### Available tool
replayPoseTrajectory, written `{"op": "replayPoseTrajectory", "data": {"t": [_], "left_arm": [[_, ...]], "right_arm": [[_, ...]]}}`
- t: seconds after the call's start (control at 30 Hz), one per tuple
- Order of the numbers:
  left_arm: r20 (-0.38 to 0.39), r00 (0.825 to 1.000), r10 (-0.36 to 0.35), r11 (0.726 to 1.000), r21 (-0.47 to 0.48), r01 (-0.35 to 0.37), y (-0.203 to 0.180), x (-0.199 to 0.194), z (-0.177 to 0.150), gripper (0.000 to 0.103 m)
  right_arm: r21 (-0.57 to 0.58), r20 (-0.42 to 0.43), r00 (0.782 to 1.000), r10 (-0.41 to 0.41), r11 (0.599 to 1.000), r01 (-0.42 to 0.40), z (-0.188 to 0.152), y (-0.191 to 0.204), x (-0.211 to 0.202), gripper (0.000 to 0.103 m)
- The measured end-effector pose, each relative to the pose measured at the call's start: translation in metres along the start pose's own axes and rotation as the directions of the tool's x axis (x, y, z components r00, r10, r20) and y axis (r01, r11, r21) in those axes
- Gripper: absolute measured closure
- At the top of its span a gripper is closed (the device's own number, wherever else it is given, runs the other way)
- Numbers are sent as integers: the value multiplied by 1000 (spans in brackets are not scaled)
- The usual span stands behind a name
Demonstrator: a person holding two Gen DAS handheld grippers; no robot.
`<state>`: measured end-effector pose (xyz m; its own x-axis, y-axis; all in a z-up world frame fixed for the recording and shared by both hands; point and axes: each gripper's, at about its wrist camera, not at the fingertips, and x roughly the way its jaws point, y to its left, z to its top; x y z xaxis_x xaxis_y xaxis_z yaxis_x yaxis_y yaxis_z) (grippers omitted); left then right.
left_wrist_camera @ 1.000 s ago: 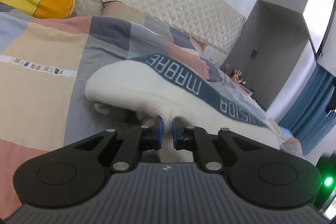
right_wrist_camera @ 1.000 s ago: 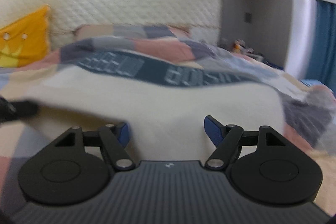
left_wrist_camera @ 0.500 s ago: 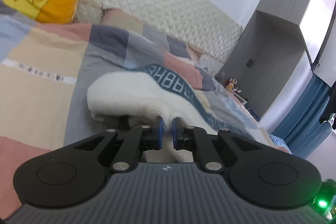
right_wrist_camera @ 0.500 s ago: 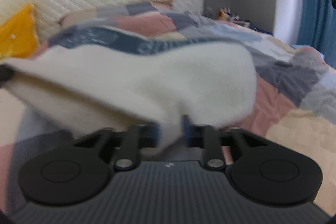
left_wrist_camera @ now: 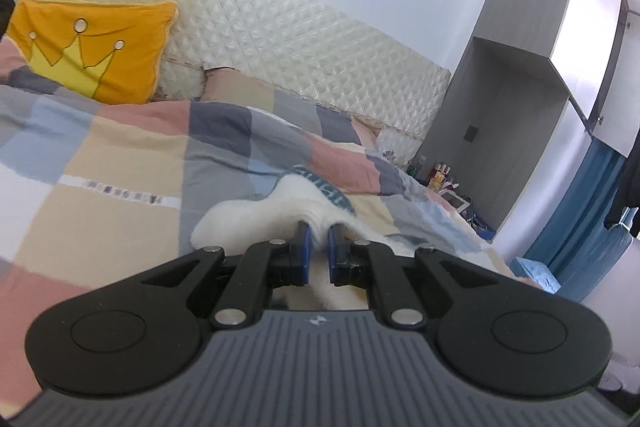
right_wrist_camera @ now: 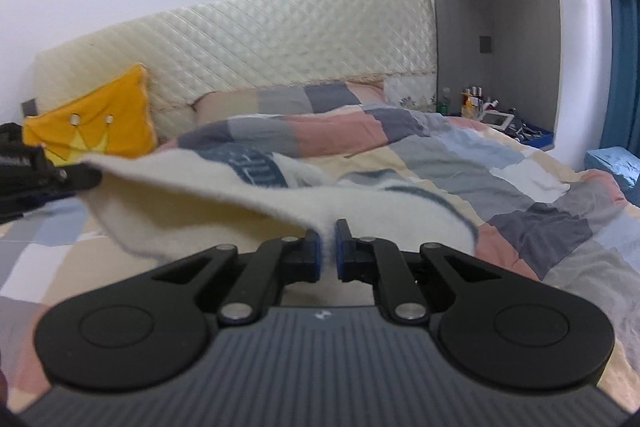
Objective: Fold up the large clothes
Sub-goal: 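Close the right tool on the sweater edge while the left tool holds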
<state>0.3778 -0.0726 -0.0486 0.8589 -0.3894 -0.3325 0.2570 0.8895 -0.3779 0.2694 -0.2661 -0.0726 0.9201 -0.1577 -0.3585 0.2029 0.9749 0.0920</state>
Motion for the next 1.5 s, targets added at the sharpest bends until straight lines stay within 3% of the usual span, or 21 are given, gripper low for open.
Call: {"op": "replayPoseTrajectory", "data": {"t": [0.23,0.4,0.57,0.73,0.87,0.97,1.03,1.13,1.33,1.5], "left_arm": [[-59,998,24,1000,-1,-24,6,-72,-50,93],[-134,990,41,999,5,-41,13,-97,-96,92],[-227,974,22,999,-35,-31,28,-93,-133,92],[-284,959,4,998,-54,-20,33,-81,-148,92],[-303,953,27,1000,1,-28,27,-73,-152,91],[-322,946,34,999,21,-28,20,-61,-152,77],[-326,945,34,999,30,-25,17,-58,-154,58],[-324,944,62,997,55,-46,11,-52,-156,48],[-295,936,191,979,124,-161,6,-34,-159,40],[-309,938,159,979,173,-109,-2,-24,-164,35]], "right_arm": [[60,-53,998,45,997,-42,-27,-5,-59,94],[69,-128,990,52,997,-44,-56,-8,-82,95],[60,-137,990,41,998,-33,-59,-9,-87,95],[31,-148,988,44,999,-40,-63,-4,-88,95],[51,-156,987,44,998,-37,-65,-6,-87,95],[46,-153,987,43,998,-36,-64,-6,-86,95],[46,-154,987,45,998,-39,-64,-6,-86,95],[46,-155,987,51,998,-44,-65,-6,-86,95],[41,-141,989,51,998,-45,-66,-6,-88,95],[49,-141,989,52,998,-45,-66,-6,-89,95]]}}
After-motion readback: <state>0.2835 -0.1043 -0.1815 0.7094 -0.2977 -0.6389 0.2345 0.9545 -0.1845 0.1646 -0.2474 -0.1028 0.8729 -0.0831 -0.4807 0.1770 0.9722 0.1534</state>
